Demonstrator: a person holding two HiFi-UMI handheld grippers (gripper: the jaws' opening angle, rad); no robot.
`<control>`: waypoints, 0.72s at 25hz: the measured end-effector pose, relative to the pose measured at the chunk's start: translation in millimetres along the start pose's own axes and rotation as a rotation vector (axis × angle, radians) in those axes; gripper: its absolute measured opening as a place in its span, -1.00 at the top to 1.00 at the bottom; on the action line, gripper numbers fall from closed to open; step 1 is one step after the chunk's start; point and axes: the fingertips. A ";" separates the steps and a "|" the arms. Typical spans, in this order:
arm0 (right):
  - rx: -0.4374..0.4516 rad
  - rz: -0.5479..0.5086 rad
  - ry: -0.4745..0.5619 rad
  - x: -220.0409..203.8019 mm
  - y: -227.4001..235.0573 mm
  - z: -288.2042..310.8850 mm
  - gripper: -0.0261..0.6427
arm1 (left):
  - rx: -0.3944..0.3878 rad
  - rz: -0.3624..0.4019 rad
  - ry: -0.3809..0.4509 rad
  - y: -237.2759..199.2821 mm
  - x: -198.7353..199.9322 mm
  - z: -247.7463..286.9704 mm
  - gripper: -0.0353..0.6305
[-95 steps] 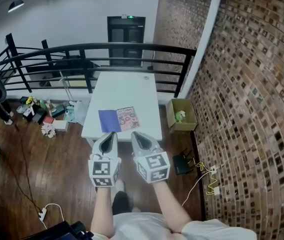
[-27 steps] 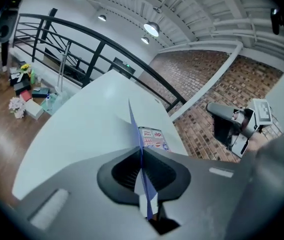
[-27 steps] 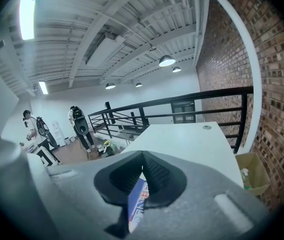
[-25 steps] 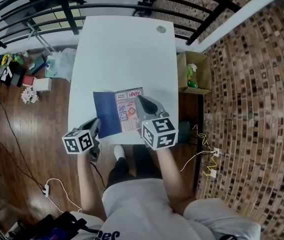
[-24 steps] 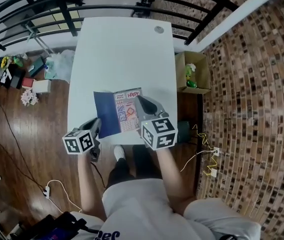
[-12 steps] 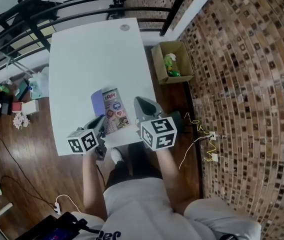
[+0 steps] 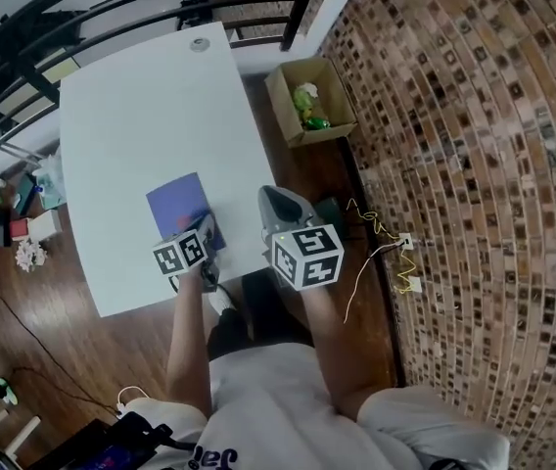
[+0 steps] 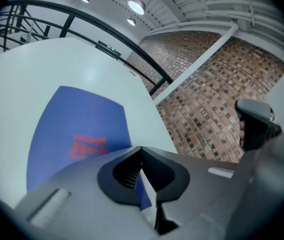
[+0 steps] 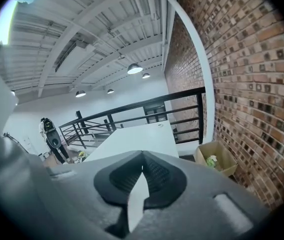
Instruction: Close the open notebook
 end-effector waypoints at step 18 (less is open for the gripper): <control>0.060 -0.047 0.106 30.7 -75.6 -29.9 0.95 | -0.055 0.085 0.157 20.3 8.8 -110.7 0.86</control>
Point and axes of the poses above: the fingertips, and each gripper's own axes: z forward along the fingers, y to its right, x out of its top, and after that the axes turned 15 degrees about x, right-handed
